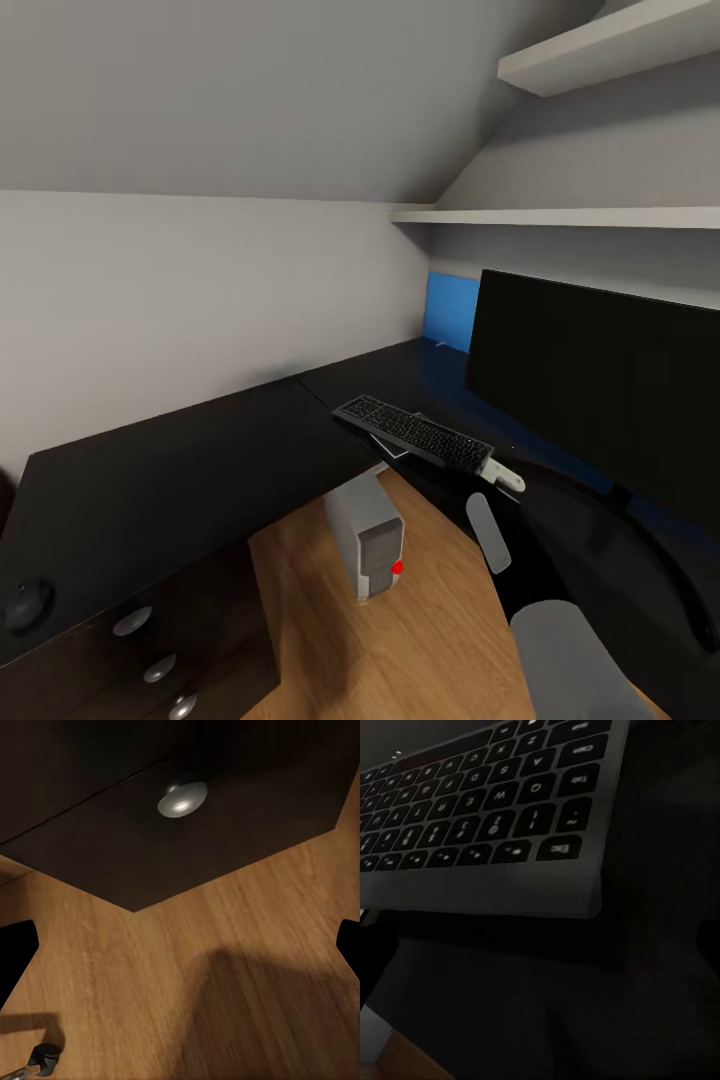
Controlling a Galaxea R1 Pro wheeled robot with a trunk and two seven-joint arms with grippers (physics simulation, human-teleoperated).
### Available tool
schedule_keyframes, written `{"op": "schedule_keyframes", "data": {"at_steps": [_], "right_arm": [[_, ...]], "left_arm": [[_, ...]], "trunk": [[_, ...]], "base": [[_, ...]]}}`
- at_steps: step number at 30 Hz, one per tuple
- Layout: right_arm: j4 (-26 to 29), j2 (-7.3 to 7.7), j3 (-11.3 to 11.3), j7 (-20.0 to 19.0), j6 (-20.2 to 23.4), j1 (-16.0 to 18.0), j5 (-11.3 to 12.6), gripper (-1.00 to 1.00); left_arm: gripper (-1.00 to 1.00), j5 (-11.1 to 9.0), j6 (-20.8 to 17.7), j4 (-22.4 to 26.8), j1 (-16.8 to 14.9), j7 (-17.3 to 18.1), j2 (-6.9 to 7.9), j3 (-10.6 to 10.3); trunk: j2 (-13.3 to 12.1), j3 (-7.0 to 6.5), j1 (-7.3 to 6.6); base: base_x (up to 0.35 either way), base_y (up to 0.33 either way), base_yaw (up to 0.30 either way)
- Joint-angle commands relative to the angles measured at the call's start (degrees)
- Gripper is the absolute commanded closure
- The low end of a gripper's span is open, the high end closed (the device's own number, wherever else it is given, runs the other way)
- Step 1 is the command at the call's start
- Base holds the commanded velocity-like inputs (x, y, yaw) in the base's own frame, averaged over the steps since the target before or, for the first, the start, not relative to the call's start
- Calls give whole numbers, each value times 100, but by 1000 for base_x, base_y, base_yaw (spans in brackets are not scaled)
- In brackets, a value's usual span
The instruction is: In the bedroom, organize the workspace by keeping the computer under the desk, ensuring the monitor is on the desk, placing the keyboard on the desk next to the monitor, placing the mouse on the desk next to the keyboard, moving the folder from the swivel chair onto the desk next to the mouse, stacking the notebook on top of the folder with the pen on top of the notebook, and positioning the swivel chair next to the desk.
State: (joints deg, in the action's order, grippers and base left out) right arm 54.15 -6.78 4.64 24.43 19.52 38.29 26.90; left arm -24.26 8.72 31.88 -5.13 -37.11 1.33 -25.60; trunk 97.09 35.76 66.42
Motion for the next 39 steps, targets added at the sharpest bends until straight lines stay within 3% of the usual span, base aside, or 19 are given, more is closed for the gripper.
{"op": "schedule_keyframes", "data": {"at_steps": [1, 11, 39], "right_arm": [[4, -3, 11, 28, 16, 3, 45, -100], [-232, 124, 110, 27, -34, 18, 52, -100], [-247, 134, 134, 26, -36, 19, 53, -100]], "left_arm": [[-100, -61, 33, 3, -5, -33, 8, -47], [-100, -61, 33, -3, -5, -33, 10, -41], [-100, -61, 42, -6, -5, -25, 8, -50]], "trunk": [[3, 6, 0], [3, 6, 0], [3, 6, 0]], "base": [[0, 0, 0], [0, 0, 0], [81, 0, 0]]}}
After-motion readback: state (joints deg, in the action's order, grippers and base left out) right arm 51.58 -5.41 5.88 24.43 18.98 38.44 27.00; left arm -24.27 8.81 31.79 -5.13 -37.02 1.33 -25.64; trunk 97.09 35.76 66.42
